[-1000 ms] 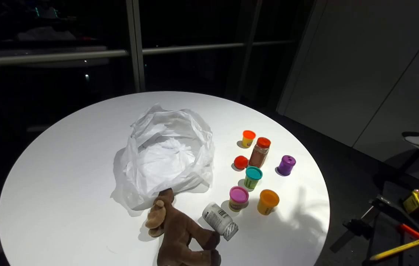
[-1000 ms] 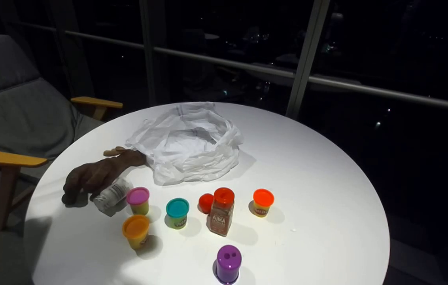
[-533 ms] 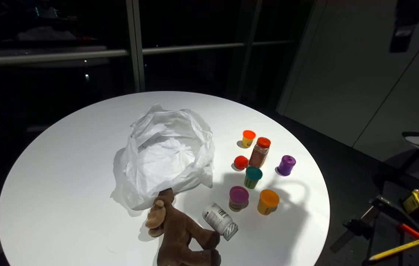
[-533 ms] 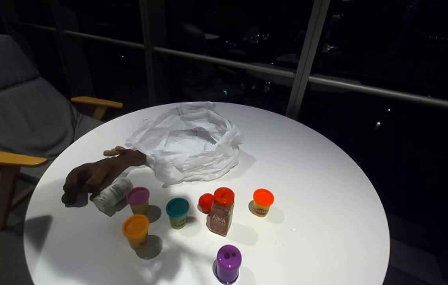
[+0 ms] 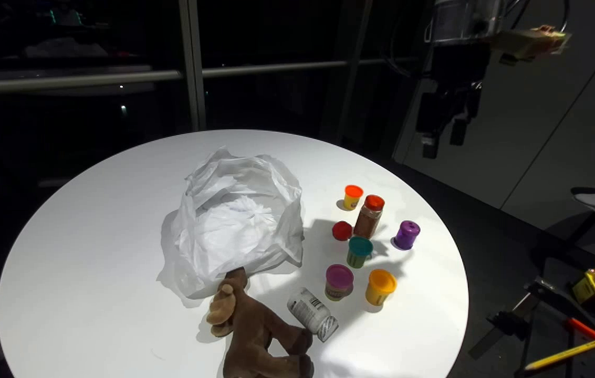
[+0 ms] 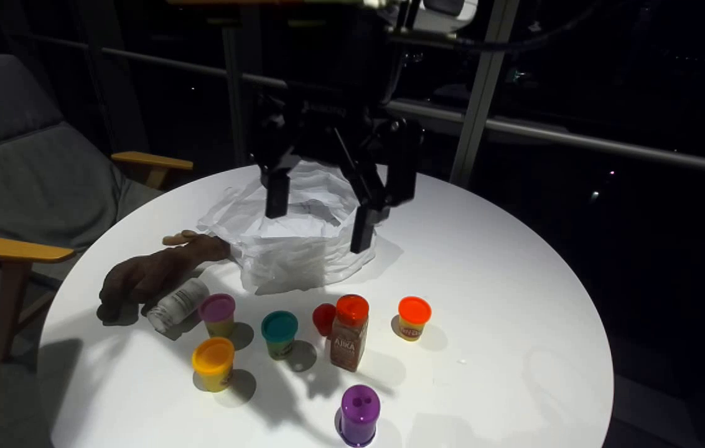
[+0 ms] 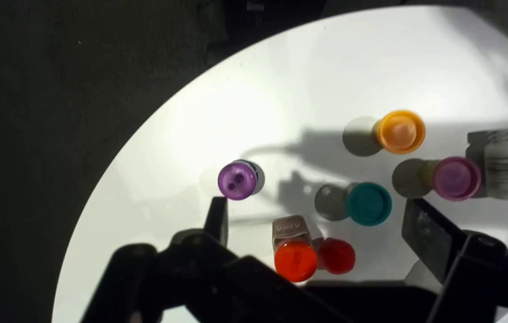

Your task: Pick up all the objects surrounding the plastic and arrange them on the plastic

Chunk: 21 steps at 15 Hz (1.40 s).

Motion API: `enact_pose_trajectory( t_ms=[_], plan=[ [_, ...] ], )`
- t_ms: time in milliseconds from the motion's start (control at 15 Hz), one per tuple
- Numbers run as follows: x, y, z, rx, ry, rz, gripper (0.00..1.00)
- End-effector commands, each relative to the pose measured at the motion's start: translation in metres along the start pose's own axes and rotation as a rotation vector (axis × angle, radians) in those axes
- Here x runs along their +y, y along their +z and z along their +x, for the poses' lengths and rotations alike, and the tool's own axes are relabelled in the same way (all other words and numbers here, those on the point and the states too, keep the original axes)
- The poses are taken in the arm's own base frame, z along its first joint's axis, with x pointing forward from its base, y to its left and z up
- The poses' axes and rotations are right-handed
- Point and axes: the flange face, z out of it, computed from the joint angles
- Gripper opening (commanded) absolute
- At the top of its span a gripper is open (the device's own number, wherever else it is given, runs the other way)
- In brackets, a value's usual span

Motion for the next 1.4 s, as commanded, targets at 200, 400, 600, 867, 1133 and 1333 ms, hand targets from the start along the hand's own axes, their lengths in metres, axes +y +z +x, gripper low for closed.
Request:
enact_pose_trajectory(
  t_ms=[200,400,600,867,1133,1333],
  plan=[
    [0.019,0.044,0.102,0.186,0.103,-0.035,1.0],
    [0.026,0.066,0.139,0.182,0.111,-0.033,1.0],
    [0.033,0.087,0.17,0.167,0.123,-0.029,1.0],
    [0.039,0.114,0.199,0.158,0.146,-0.02,1.0],
    [0.044,0.139,0.215,0.14,0.168,0.003,1.0],
    [0.049,0.153,0.22,0.107,0.173,0.011,1.0]
  ],
)
